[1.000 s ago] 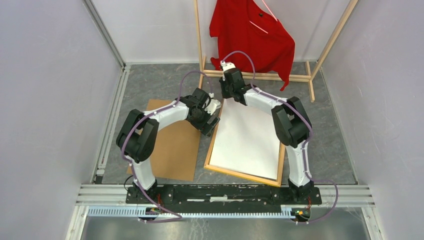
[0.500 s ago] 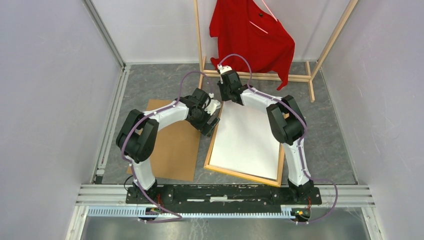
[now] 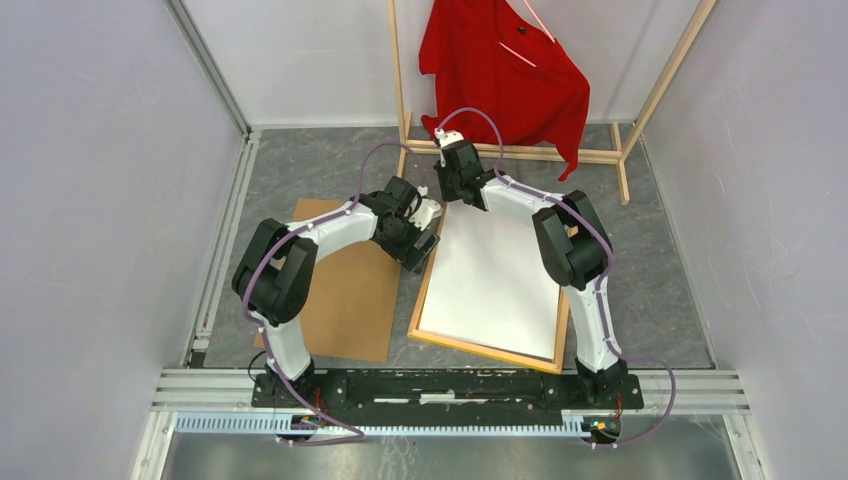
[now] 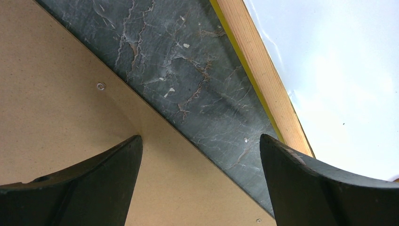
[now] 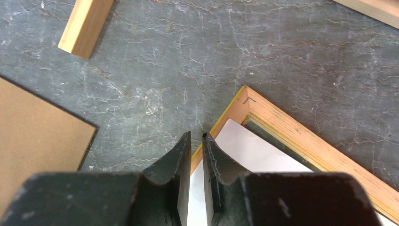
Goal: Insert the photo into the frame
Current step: Adjust the photo in the photo frame.
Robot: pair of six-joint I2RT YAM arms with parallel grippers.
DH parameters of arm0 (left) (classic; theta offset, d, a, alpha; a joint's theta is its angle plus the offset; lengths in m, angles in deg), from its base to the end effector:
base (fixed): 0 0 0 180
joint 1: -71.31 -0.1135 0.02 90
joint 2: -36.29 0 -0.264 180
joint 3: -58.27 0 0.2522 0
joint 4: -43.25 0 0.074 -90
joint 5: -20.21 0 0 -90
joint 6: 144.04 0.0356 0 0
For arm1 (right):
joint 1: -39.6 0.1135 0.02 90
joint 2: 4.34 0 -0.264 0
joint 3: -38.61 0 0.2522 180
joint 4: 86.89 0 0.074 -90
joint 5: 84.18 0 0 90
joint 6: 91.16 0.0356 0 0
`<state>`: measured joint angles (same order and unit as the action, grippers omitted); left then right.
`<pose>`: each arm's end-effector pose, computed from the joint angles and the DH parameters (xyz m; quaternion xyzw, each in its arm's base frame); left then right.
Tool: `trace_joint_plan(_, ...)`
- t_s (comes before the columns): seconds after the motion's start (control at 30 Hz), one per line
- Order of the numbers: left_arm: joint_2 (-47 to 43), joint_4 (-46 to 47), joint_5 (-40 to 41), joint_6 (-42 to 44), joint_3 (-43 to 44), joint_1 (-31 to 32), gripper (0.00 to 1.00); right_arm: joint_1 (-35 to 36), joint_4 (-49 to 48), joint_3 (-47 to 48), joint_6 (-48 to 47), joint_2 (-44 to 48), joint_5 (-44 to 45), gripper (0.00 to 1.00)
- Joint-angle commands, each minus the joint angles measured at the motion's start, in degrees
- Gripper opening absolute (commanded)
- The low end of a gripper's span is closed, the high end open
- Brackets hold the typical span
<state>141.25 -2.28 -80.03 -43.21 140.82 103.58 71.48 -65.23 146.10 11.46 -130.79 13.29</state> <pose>0.3029 -0.1988 0.1714 0.3750 0.9030 -0.1215 0.1709 0.4256 0.2593 0.1728 -0.1248 0.8984 0.1030 0.4082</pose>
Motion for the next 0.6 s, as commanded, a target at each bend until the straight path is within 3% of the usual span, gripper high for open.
trace_joint_plan(0.0,-2.0,-0.3,-0.9,0.6,-0.2,0.1,1.0,0.2,-3.3,0.3,1.6,1.8,-1.9,0.2)
trace_joint_plan(0.57,-2.2,-0.2,-0.5,1.0,-0.6,0.1,1.0,-2.8,-6.3,-6.0,5.8,2.4,-5.0,0.17)
